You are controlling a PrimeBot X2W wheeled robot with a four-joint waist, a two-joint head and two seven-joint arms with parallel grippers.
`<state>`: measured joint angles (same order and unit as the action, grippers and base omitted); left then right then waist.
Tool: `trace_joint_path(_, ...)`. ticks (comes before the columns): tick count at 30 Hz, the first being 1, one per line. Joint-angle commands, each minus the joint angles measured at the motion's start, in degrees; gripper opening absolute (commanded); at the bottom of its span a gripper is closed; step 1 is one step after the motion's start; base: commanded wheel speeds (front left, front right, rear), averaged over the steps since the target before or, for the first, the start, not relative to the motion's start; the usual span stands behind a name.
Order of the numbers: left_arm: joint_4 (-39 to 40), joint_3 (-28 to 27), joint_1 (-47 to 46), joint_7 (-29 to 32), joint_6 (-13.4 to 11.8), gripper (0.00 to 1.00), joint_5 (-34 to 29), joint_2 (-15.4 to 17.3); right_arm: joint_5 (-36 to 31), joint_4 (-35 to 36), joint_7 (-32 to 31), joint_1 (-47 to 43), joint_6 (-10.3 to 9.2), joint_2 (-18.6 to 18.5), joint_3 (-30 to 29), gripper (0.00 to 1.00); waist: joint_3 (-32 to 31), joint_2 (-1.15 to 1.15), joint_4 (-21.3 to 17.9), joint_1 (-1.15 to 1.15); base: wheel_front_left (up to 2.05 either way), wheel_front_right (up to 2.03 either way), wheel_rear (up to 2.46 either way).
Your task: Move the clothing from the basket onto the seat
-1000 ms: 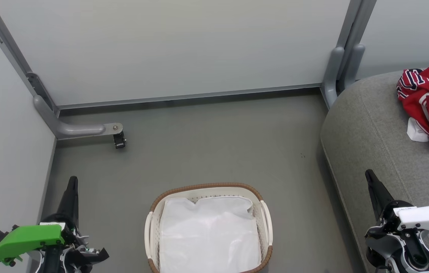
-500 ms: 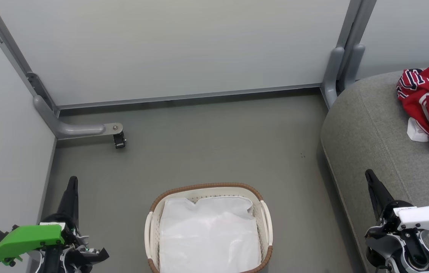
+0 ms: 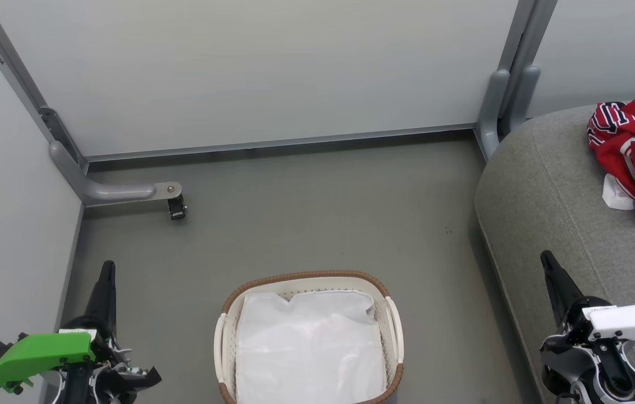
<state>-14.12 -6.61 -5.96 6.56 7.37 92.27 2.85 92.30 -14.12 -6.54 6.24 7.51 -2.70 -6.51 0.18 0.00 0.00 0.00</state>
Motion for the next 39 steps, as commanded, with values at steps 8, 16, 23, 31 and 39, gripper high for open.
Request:
trace_joint_path(8,0.15,-0.07,-0.56,0.17,0.30,0.00,0.24,0.02,0.22,0.24,-0.18,-0.08,-0.04,-0.34,-0.13,0.00,0.00,0.00,0.00,0.00,0.00,0.00,0.00)
trace_joint_path(16,0.15,-0.06,-0.56,0.17,0.30,0.00,0.25,0.02,0.22,0.24,-0.18,-0.09,-0.04,-0.35,-0.12,0.00,0.00,0.00,0.00,0.00,0.00,0.00,0.00)
trace_joint_path(23,0.15,-0.06,-0.56,0.17,0.30,0.00,0.25,0.02,0.22,0.24,-0.18,-0.09,-0.04,-0.34,-0.12,0.00,0.00,0.00,0.00,0.00,0.00,0.00,0.00)
trace_joint_path(31,0.15,-0.05,-0.56,0.16,0.30,0.00,0.25,0.02,0.22,0.24,-0.18,-0.09,-0.04,-0.34,-0.12,0.00,0.00,0.00,0.00,0.00,0.00,0.00,0.00)
trace_joint_path(39,0.15,-0.05,-0.56,0.16,0.30,0.00,0.26,0.02,0.22,0.24,-0.18,-0.09,-0.04,-0.34,-0.12,0.00,0.00,0.00,0.00,0.00,0.00,0.00,0.00)
